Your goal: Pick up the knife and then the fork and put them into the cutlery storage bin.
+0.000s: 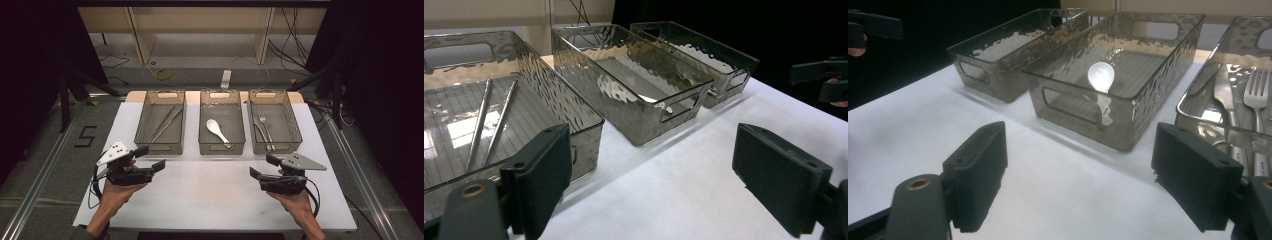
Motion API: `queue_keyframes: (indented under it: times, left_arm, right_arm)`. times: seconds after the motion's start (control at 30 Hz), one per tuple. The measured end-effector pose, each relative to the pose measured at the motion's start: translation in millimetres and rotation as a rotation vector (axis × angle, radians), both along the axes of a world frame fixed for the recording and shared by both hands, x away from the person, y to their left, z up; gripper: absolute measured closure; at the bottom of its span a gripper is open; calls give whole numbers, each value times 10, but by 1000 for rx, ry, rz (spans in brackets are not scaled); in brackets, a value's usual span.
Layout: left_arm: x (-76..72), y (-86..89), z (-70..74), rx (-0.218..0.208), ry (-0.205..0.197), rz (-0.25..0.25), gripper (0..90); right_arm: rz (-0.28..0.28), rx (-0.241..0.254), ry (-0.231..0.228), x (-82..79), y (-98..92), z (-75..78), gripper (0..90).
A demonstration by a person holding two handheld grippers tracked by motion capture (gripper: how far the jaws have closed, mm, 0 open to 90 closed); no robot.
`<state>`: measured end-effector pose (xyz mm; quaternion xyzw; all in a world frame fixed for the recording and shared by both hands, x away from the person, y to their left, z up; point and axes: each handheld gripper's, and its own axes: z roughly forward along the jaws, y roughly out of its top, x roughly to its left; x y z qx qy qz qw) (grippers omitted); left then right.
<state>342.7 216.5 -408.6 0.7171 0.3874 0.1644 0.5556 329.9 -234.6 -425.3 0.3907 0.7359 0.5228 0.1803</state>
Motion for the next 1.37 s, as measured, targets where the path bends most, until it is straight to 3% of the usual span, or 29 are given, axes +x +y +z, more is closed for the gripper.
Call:
queue_keyframes:
  times: [0.67,1.37]
  left_arm:
    - [-20,-47,-16,6,22,-51,157]
    - [-17,-33,-16,8,22,-45,157]
  right_arm:
    - [-30,-6,8,-132,-81,-88,192]
    - [-39,-10,8,-111,-80,-88,191]
